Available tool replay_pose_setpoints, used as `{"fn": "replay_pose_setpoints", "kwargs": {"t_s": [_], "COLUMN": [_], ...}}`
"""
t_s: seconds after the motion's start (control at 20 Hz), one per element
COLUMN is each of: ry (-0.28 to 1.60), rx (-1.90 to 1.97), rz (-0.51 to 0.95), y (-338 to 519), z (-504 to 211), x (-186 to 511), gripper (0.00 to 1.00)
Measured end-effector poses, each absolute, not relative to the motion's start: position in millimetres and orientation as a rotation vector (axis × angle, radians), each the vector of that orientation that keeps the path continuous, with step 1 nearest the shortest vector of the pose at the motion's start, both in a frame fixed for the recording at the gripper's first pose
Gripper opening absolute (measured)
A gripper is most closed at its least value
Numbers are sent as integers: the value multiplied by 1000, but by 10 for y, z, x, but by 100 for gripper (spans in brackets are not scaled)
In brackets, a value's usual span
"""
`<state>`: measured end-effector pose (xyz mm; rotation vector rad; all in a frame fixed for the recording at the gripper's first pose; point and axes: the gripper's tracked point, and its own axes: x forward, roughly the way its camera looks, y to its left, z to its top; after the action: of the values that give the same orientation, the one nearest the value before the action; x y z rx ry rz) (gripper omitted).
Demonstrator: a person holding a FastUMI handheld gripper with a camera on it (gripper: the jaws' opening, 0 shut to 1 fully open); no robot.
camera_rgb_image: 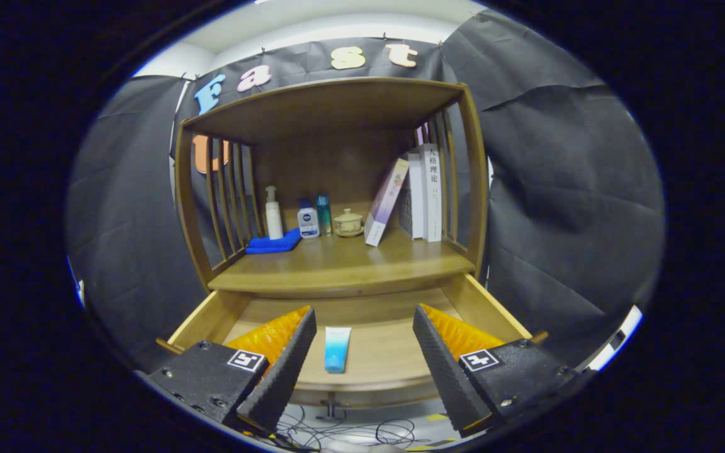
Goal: Pull open the drawer, take out the items inside it, and place them on the countertop above the cabinet.
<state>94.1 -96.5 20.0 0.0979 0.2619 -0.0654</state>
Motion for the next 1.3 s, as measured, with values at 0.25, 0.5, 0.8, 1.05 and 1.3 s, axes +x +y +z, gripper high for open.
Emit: {"fn": "replay_pose_setpoints", "kwargs": {"t_s": [0.25,0.5,0.8,1.05,1.3], "ry": [437,680,1035,1254,1319], "rx": [68,3,24,120,113], "rz": [-20,3,-40,-47,-94], "y": [-664,-430,-437,-397,-475], "z": [164,-244,-994,-1410,-1484], "x": [1478,1902,2004,1861,1892], "gripper": [98,98,98,95,85]}}
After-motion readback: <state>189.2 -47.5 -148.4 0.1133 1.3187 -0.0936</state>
